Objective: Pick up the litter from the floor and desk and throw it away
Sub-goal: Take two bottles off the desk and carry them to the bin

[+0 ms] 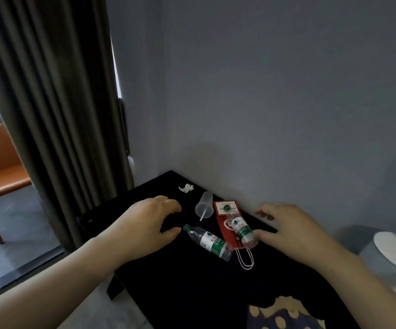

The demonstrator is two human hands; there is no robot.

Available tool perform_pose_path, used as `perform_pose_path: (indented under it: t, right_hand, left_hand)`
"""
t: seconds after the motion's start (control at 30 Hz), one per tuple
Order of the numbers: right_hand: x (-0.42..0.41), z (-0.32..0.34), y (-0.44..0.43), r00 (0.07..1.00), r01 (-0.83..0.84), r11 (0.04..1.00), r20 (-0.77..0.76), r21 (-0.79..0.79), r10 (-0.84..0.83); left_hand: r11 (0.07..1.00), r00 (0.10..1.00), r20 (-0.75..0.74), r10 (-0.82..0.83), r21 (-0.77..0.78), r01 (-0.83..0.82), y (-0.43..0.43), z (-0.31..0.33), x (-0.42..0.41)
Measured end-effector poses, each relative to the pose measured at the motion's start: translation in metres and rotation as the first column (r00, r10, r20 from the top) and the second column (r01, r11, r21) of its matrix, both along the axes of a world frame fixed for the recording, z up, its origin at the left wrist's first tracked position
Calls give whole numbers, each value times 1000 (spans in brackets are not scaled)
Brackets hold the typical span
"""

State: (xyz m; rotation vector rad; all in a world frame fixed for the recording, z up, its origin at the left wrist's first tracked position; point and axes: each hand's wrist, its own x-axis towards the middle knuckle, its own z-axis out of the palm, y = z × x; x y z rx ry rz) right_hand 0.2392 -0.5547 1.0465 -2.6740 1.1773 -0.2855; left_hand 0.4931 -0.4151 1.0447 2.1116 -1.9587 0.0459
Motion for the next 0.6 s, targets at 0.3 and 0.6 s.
perform_pose_path:
  t: [0.3, 0.6]
  right_hand:
    - [56, -21, -11, 964, 265, 963, -7, 49, -265]
    - [73, -58, -11, 884, 467, 870, -111, 157, -454]
  left_hand:
    - [967, 970, -47, -240, 74, 243, -81, -23, 93]
    - [890, 916, -100, -390, 216, 402, -149, -61, 129]
